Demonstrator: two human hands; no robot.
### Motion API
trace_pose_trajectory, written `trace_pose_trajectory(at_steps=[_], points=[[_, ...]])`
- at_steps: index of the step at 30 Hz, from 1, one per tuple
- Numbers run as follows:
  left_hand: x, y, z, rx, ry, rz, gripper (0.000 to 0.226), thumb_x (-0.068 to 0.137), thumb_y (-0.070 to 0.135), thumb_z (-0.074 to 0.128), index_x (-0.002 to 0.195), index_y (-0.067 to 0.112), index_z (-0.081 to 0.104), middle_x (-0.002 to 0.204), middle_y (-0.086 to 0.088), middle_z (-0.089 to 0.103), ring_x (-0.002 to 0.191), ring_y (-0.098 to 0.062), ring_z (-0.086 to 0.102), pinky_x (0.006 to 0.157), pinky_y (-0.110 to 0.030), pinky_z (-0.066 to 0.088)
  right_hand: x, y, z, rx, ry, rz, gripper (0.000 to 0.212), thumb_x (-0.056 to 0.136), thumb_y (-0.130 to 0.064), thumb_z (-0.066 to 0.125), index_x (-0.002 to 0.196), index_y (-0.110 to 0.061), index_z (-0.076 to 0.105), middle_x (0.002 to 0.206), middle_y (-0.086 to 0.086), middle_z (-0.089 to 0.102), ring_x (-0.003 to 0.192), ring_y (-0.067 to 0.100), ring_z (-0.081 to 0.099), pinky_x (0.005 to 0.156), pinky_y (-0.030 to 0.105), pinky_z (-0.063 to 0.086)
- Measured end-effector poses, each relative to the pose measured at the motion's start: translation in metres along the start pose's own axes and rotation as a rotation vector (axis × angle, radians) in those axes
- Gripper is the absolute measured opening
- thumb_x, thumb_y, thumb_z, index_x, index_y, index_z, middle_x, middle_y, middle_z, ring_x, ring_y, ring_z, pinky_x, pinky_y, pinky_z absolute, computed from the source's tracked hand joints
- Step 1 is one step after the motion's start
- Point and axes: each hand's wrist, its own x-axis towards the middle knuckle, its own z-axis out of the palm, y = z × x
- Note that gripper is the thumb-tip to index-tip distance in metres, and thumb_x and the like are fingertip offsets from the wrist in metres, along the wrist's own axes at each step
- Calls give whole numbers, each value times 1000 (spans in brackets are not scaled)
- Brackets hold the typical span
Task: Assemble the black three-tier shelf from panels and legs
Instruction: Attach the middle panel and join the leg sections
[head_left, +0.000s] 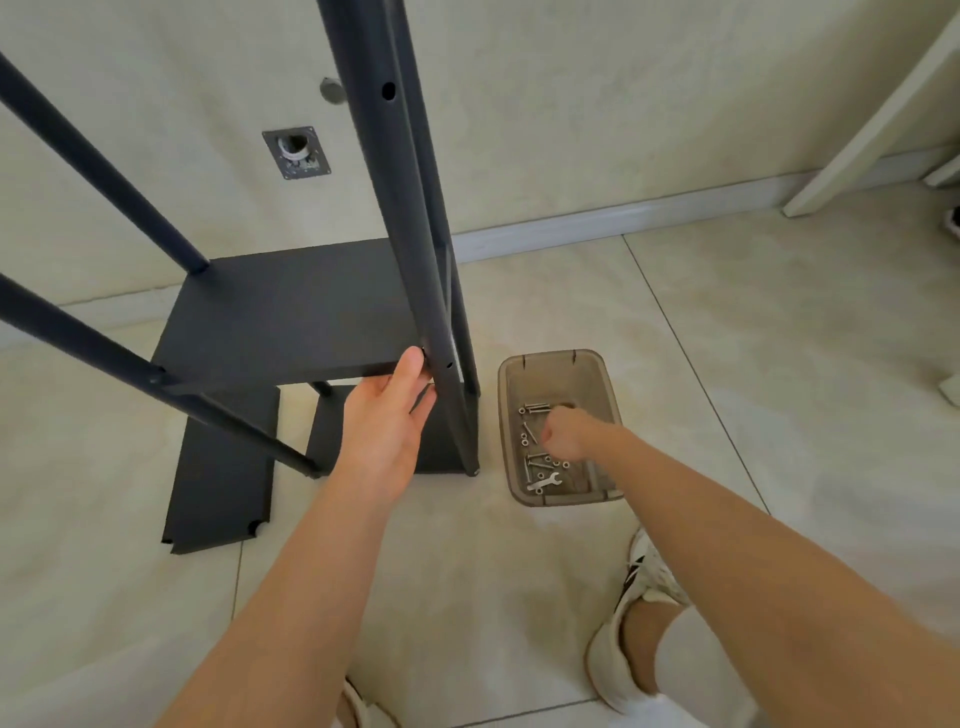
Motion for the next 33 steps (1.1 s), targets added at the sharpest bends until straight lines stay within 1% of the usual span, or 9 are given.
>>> trace_pose_trajectory(at_steps=[6, 8, 10, 14, 17, 20, 22, 28, 33], points=[[0, -1, 1, 10, -19, 30, 21, 103, 25, 55, 95, 8, 62, 107, -1, 77, 110, -8, 70, 103, -28, 48, 39, 13, 39, -84, -42, 5, 19, 98, -5, 48, 113, 1, 58, 112, 20, 65, 85, 30, 57, 71, 34, 44], [-2, -3, 1, 19, -11, 36, 26, 103, 28, 55, 107, 3, 62, 109, -1, 77, 111, -9, 69, 104, -29, 48, 48, 19, 47, -94, -42, 31, 20, 97, -4, 49, 114, 0, 58, 111, 19, 65, 83, 29, 56, 69, 34, 43], [-2, -3, 0, 25, 14, 23, 33, 101, 31, 56, 120, 4, 60, 112, 1, 76, 111, -7, 69, 105, -29, 48, 57, 25, 53, -88, -36, 54, 23, 96, -4, 49, 117, 1, 59, 113, 20, 65, 89, 31, 61, 70, 34, 44], [0, -2, -2, 37, 35, -8, 24, 100, 33, 55, 115, 16, 62, 104, 10, 77, 104, -2, 70, 101, -28, 48, 71, 29, 63, -80, -46, 51, 28, 96, -6, 50, 122, 1, 58, 121, 23, 64, 107, 38, 63, 77, 35, 47], [0, -3, -4, 14, -3, 4, 23, 96, 36, 57, 113, 21, 61, 105, 11, 77, 106, -3, 70, 100, -29, 49, 80, 27, 70, -54, -37, 49, 30, 97, -8, 48, 127, -1, 53, 121, 22, 63, 104, 37, 62, 73, 34, 45], [0, -2, -4, -15, -35, 3, 36, 78, 43, 62, 109, 24, 61, 103, 13, 77, 105, -3, 71, 104, -33, 47, 85, 26, 76, -21, -25, 44, 35, 97, -7, 49, 133, -6, 47, 119, 20, 62, 91, 33, 58, 71, 33, 42], [2, -3, -7, -32, -33, -9, 36, 75, 41, 63, 106, 23, 63, 103, 11, 78, 104, -4, 71, 108, -36, 45, 88, 25, 79, -7, -40, 48, 34, 97, -8, 50, 131, -6, 50, 120, 19, 62, 97, 34, 60, 73, 33, 44], [1, -3, -9, -66, -53, -45, 46, 79, 41, 63, 120, 21, 57, 118, 5, 74, 114, -9, 68, 107, -37, 46, 91, 23, 88, -167, -113, 24, 25, 91, -5, 57, 115, 0, 63, 119, 19, 66, 106, 33, 65, 86, 36, 54], [-1, -2, -11, -73, -63, -62, 51, 82, 40, 63, 127, 20, 56, 126, 2, 71, 118, -11, 66, 107, -36, 46, 88, 23, 88, -256, -105, 70, 30, 92, 0, 54, 121, 2, 61, 123, 18, 64, 110, 33, 63, 79, 34, 47]])
